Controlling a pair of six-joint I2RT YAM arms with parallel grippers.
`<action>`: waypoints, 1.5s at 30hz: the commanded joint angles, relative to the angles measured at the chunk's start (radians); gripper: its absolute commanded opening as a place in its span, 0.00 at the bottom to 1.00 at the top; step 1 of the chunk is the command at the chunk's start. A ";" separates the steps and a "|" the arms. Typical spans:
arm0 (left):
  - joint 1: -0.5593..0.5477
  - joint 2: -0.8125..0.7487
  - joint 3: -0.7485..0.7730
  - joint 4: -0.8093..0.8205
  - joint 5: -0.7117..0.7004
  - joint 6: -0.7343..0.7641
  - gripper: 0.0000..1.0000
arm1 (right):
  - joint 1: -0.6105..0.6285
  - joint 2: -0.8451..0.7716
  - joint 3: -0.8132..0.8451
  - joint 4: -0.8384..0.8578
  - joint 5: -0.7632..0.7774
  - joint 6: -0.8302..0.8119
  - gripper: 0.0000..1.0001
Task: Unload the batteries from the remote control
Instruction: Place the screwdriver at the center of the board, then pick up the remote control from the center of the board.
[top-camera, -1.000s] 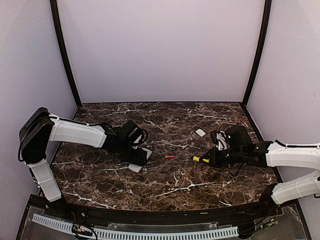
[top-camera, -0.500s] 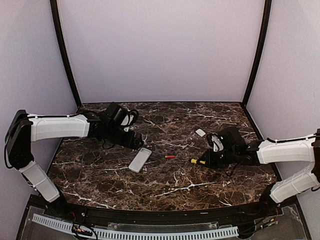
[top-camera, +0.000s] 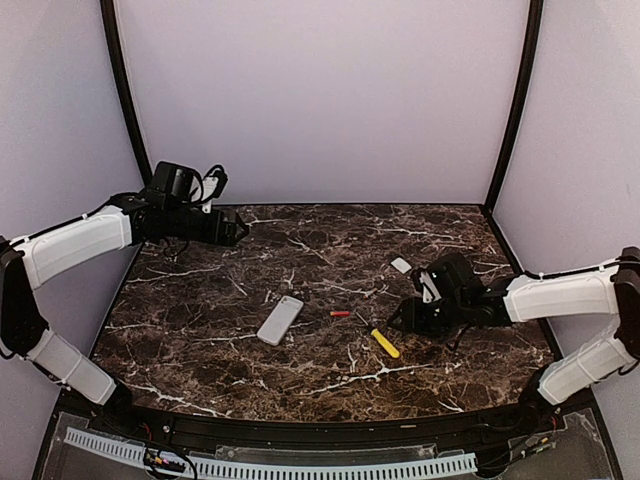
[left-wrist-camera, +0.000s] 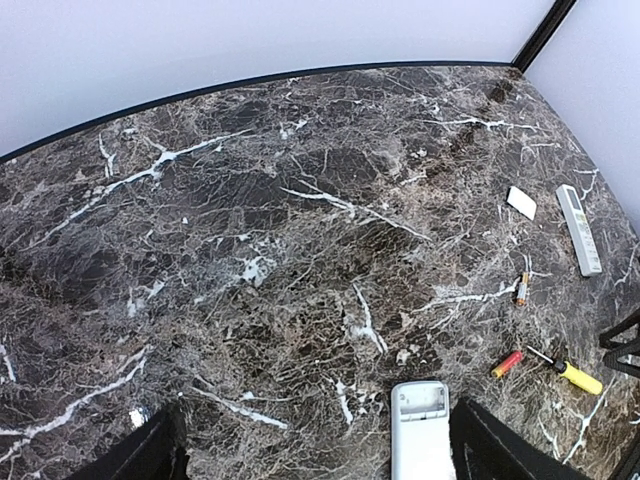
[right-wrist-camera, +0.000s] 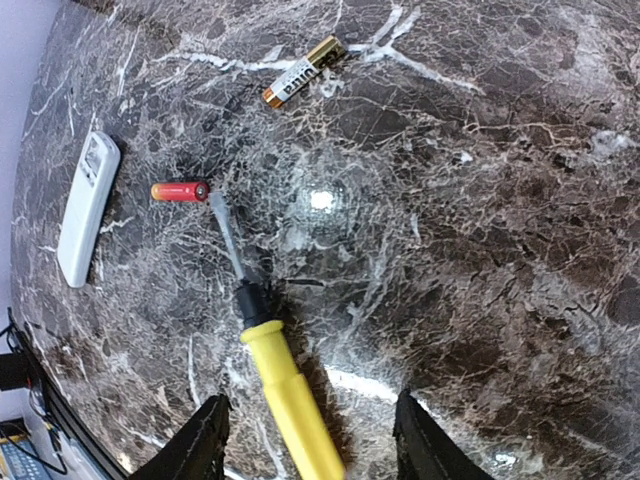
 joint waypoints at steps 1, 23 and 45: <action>-0.002 -0.057 0.034 -0.051 0.038 0.067 0.90 | 0.007 0.026 0.044 -0.045 0.055 0.005 0.57; 0.145 -0.168 -0.028 -0.007 0.061 0.045 0.91 | -0.159 0.207 0.421 -0.614 0.501 0.130 0.81; 0.145 -0.178 -0.025 0.000 0.105 0.062 0.90 | -0.230 0.413 0.473 -0.477 0.402 0.062 0.52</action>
